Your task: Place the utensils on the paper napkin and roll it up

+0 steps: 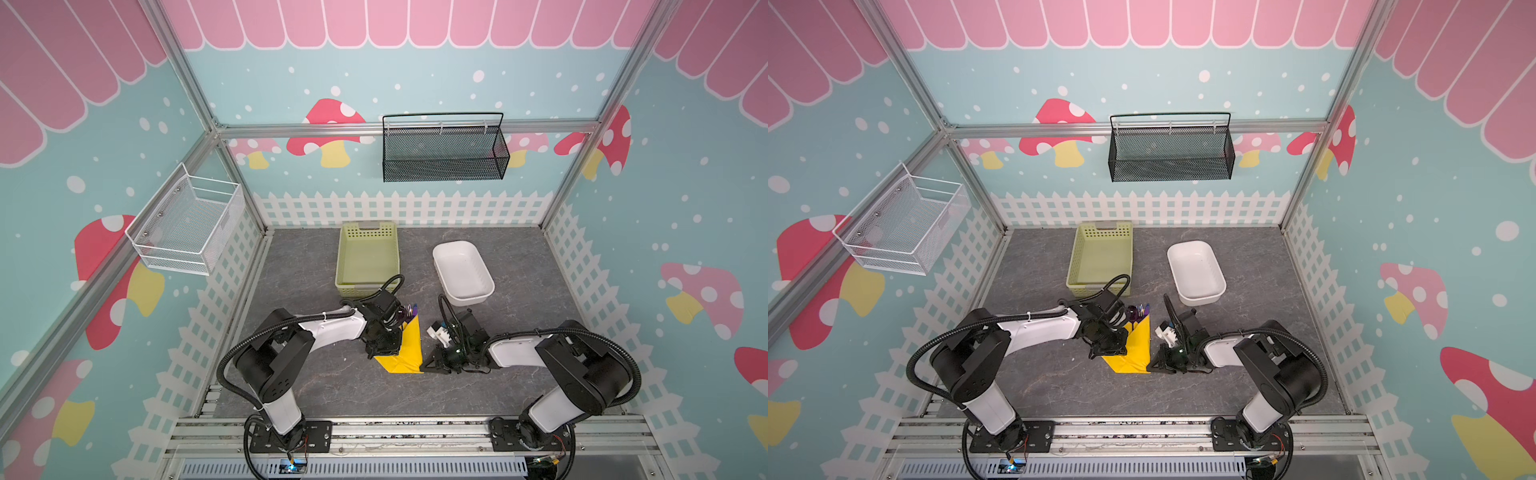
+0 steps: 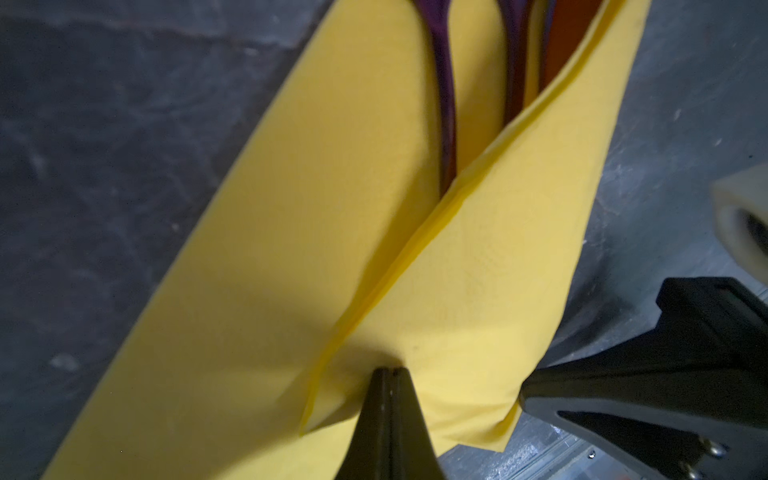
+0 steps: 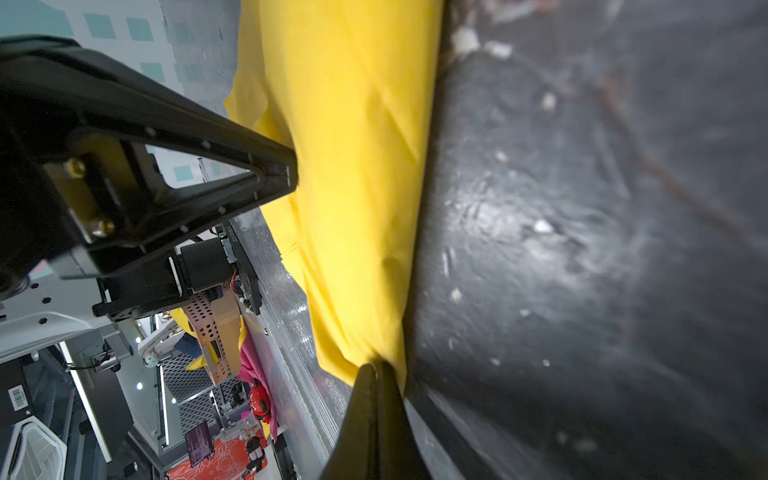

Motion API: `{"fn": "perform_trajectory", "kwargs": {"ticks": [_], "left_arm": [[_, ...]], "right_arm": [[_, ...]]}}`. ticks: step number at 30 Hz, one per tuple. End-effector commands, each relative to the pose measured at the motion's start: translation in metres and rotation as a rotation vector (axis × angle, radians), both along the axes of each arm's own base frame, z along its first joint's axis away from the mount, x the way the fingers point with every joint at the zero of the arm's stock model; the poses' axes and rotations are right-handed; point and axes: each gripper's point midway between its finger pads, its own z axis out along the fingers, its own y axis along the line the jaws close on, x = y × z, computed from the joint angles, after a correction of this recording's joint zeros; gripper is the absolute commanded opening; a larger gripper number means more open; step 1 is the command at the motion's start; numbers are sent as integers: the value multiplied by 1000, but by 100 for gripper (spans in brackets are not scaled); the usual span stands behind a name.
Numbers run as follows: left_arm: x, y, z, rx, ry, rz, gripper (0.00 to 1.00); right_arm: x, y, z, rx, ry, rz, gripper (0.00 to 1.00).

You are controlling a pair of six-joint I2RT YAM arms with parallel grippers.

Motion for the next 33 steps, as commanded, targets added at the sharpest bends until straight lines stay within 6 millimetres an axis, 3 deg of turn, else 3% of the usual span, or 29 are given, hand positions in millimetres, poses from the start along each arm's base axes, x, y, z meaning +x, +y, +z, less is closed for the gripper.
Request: {"fn": "perform_trajectory", "kwargs": {"ticks": [1, 11, 16, 27, 33], "left_arm": [[-7, 26, -17, 116, 12, 13, 3], [-7, 27, -17, 118, 11, 13, 3], [-8, 27, -16, 120, 13, 13, 3], [-8, 28, -15, 124, 14, 10, 2], [-7, 28, -15, 128, 10, 10, 3]], "right_arm": [[-2, -12, -16, -100, 11, 0, 0], [22, 3, 23, -11, -82, -7, 0], [25, 5, 14, -18, -64, -3, 0], [16, -11, -22, -127, -5, -16, 0], [27, -7, -4, -111, -53, -24, 0]]}}
